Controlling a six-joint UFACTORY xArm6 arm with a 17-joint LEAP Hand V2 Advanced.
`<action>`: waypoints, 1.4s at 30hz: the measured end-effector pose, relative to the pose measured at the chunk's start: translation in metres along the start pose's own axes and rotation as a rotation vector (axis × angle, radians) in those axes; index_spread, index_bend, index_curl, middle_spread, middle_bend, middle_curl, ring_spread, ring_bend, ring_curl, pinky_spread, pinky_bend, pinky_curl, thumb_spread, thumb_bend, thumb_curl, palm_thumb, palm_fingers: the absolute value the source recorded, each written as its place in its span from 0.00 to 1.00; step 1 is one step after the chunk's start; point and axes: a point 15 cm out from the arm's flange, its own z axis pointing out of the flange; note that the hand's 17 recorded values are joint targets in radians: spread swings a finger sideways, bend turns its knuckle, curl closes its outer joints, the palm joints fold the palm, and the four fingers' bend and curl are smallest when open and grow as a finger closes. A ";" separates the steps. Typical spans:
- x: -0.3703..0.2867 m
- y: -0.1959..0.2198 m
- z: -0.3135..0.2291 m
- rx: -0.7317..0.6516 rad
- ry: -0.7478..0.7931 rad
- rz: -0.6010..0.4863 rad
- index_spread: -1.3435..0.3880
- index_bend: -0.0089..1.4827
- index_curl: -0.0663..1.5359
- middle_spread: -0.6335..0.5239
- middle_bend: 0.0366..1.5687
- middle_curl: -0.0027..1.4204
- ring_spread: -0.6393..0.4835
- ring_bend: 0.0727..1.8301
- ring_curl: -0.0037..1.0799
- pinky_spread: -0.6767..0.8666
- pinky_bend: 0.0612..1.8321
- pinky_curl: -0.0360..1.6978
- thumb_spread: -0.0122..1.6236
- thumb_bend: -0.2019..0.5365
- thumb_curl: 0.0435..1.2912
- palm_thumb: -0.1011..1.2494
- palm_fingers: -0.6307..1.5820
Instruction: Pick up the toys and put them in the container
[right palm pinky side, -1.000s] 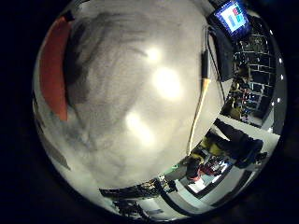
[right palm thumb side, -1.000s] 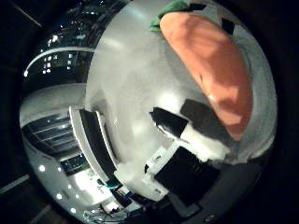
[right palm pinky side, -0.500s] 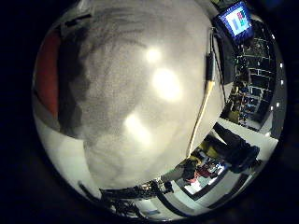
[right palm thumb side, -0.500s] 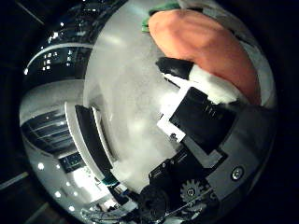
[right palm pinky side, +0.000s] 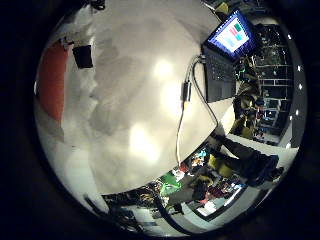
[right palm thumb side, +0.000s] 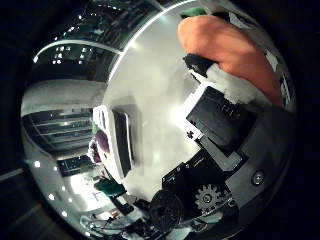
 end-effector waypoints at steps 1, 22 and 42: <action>-0.008 0.005 -0.012 -0.005 0.001 -0.017 0.65 0.75 0.47 0.47 0.82 0.45 0.43 0.77 0.54 0.31 0.68 0.46 0.43 0.25 0.52 0.86 0.82; -0.358 0.148 -0.081 -0.068 -0.020 -0.518 0.65 0.76 0.46 0.45 0.84 0.43 0.42 0.77 0.53 0.29 0.61 0.56 0.49 0.22 0.56 0.77 0.82; -0.362 0.161 -0.033 -0.159 0.011 -0.596 0.50 0.16 0.25 0.61 0.12 0.19 0.77 0.17 0.18 0.71 0.23 0.29 0.64 0.24 0.34 0.65 0.23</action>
